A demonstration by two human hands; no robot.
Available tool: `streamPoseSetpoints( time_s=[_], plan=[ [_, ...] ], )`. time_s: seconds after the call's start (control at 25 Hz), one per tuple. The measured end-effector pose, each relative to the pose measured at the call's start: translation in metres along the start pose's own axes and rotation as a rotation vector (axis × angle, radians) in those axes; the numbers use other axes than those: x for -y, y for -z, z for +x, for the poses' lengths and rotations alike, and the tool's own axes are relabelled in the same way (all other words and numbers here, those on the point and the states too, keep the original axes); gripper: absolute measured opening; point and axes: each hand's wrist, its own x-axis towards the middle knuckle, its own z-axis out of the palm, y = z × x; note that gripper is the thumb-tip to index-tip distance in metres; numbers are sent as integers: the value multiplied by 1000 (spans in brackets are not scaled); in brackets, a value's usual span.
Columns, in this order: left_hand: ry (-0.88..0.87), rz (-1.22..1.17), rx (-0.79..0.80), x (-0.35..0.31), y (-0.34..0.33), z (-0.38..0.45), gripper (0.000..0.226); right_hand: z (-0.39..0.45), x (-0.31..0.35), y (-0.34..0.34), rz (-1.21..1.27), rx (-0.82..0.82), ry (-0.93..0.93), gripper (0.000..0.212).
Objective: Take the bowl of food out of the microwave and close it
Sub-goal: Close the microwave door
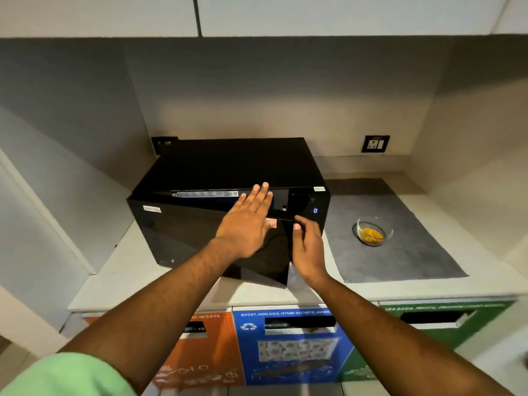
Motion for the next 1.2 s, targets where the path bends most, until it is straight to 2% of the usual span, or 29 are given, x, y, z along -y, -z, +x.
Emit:
streamPoseSetpoints(
  time_s=[0.12,0.2,0.36,0.6,1.2],
  plan=[
    [12,-5,-3,1,-4,14,67,1,3,-5,2,-82,134,38],
    [12,-5,-10,3,-5,21,65,6,5,-9,-37,-101,151,36],
    [23,1,-19,4,-9,34,62,21,7,-13,-96,-150,98,25],
    [46,-38,-30,9,-13,52,60,48,11,-14,-169,-202,-7,24],
    [77,-34,-106,10,-22,60,60,62,12,-18,-118,-205,-76,24]
  ],
)
